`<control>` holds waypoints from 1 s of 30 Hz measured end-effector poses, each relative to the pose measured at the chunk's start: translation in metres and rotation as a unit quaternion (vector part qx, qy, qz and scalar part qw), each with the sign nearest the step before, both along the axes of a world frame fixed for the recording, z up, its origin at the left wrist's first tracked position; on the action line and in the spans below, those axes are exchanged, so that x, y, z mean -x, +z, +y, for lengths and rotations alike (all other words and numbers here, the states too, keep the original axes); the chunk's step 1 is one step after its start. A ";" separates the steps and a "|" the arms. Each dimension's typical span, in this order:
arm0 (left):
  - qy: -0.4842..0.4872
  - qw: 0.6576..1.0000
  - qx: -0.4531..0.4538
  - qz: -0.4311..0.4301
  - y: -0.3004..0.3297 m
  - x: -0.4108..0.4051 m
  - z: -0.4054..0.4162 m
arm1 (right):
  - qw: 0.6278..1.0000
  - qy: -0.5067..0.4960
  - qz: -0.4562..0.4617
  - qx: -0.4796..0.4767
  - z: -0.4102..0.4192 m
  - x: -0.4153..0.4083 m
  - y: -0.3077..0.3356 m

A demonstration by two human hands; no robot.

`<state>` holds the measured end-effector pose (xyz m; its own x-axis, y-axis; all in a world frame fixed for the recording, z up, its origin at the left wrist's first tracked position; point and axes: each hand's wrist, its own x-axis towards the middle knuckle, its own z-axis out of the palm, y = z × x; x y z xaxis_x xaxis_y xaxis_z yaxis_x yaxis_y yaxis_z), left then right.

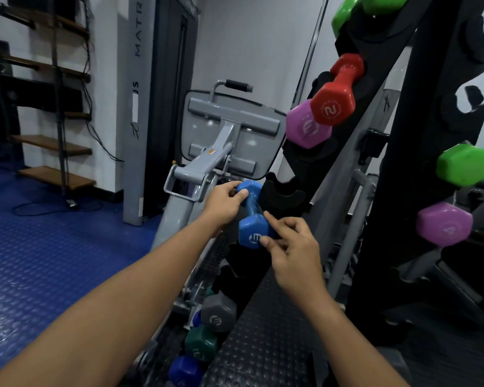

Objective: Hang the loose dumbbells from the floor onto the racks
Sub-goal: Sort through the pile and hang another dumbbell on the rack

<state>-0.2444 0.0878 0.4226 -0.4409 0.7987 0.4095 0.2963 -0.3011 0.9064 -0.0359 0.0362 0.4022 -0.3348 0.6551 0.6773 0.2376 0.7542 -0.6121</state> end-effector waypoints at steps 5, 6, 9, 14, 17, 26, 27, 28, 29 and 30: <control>-0.048 0.998 0.033 0.021 0.002 0.007 0.010 | 1.000 -0.015 0.022 0.013 0.003 0.005 -0.003; -0.057 0.998 0.032 0.021 0.003 0.008 0.011 | 0.999 -0.017 0.024 0.013 0.003 0.005 -0.004; -0.081 0.996 0.034 0.030 0.009 0.004 0.007 | 0.999 -0.023 0.032 0.024 0.004 0.005 -0.008; -0.129 0.984 0.076 0.101 0.007 -0.004 0.010 | 0.996 -0.002 0.069 0.054 0.000 0.006 -0.031; -0.147 0.977 0.086 0.130 0.007 -0.005 0.013 | 0.997 -0.019 0.066 0.037 0.001 0.007 -0.033; -0.086 0.973 0.074 0.203 -0.016 -0.009 0.015 | 0.978 -0.086 -0.118 -0.152 0.003 -0.001 -0.031; -0.087 0.972 0.077 0.206 -0.019 -0.008 0.016 | 0.979 -0.085 -0.114 -0.146 0.003 0.000 -0.032; -0.090 0.970 0.085 0.211 -0.019 -0.006 0.017 | 0.980 -0.084 -0.112 -0.140 0.003 0.001 -0.032; -0.093 0.968 0.096 0.214 -0.018 -0.004 0.017 | 0.982 -0.081 -0.112 -0.133 0.003 0.001 -0.032; -0.098 0.963 0.111 0.224 -0.013 -0.003 0.016 | 0.983 -0.078 -0.113 -0.125 0.002 0.001 -0.032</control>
